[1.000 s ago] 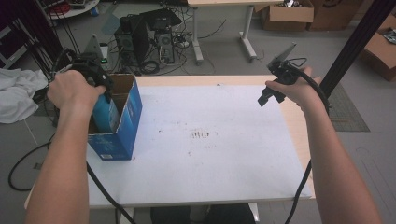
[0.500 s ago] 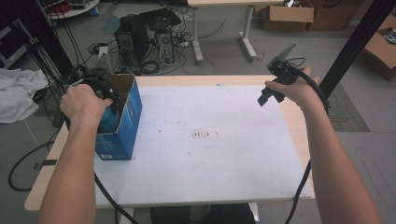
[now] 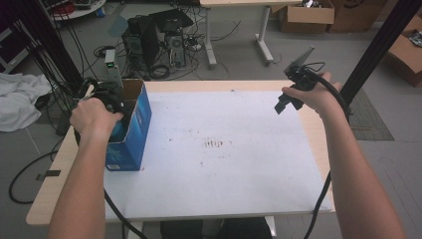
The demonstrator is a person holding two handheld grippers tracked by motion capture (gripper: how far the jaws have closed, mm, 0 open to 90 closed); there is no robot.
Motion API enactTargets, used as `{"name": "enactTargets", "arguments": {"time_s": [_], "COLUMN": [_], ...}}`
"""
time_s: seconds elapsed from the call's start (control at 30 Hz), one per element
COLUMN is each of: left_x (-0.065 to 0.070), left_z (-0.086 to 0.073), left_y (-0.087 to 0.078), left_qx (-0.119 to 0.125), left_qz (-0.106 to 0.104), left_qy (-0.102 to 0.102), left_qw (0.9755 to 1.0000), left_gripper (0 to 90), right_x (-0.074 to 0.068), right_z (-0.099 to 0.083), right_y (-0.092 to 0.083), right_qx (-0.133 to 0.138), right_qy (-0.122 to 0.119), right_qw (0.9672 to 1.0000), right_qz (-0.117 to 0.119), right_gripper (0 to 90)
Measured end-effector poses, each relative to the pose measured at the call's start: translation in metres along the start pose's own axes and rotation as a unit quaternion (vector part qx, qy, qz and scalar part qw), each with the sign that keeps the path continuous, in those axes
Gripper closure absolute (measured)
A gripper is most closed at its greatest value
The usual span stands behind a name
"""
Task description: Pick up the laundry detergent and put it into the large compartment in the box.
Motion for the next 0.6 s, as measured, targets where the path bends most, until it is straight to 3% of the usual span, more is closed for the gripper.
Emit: {"name": "enactTargets", "arguments": {"time_s": [0.6], "left_x": [0.0007], "left_z": [0.0001], "left_y": [0.0022], "left_qx": [-0.004], "left_qz": [0.0], "left_qy": [0.001], "left_qw": [1.0], "left_gripper": [37.5], "right_x": [0.0007], "right_z": [-0.0012], "right_y": [0.0015], "right_qx": [0.0], "right_qy": [0.001], "right_qw": [1.0], "right_qz": [0.0], "right_gripper": [16.8]}}
Point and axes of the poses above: each handheld gripper's, and its own axes: y roughly forward along the jaws, z roughly out of its top, x roughly to its right, the point moved 10 cm from there along y, roughly forward along the jaws, and after that the axes turned 12 degrees about -x, right-handed, at the moved point
